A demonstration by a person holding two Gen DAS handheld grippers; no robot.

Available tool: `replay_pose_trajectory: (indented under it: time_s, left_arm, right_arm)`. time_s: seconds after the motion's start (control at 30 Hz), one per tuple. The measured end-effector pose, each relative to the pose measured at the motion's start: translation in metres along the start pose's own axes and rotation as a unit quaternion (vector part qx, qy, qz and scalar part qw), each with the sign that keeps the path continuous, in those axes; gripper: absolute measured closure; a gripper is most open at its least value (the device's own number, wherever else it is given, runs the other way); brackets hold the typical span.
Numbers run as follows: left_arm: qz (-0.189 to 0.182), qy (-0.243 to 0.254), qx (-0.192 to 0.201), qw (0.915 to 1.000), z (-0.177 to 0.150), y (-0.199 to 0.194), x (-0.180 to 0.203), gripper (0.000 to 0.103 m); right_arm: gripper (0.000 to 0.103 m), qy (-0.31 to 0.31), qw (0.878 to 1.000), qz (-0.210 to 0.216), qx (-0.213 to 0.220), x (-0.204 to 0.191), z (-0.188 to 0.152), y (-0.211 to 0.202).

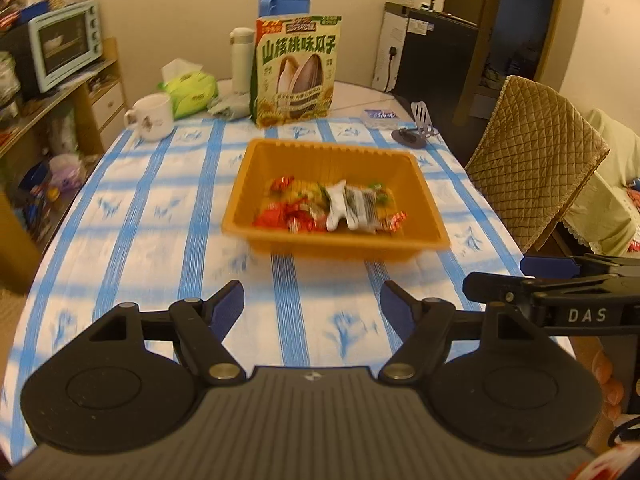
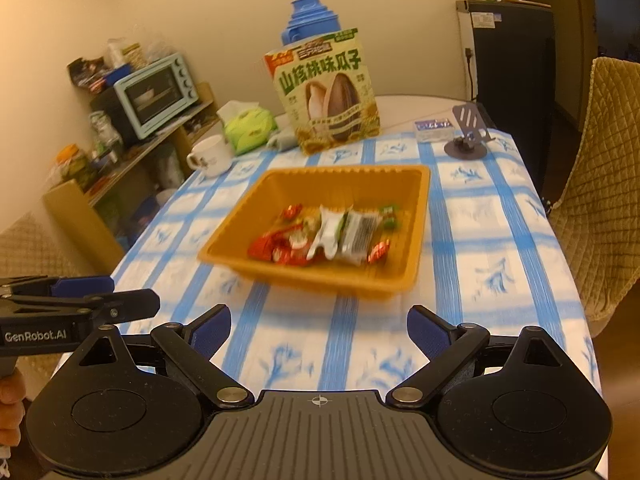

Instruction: Organize snacks

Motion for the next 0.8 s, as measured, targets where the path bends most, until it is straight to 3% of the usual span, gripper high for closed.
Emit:
replay_pose_trajectory:
  time_s: [0.33,0.8]
  left_arm:
    - [0.033,-0.014,-0.020,0.9991,-0.036,-0.063,0.010,0.030]
    - [-0.002,-0.007,-0.037,0.9993,-0.064,-0.113,-0.002,0.030]
  right_arm:
    - [0.009,-0.016,0.999,0.010,-0.027,-0.010,-0.036,-0.049]
    - [0.009,0.004,0.999,-0.019,-0.045,-0.050,-0.072,-0.096]
Point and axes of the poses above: each gripper's, at about its wrist camera, not at the fingertips, and y roughly the way its jaws point, x to its right, z to its top, the point moved 2 cm from there along y, roughly the way its jaws point, and after that the axes turned 13 degrees about x, right-handed, at the moved point
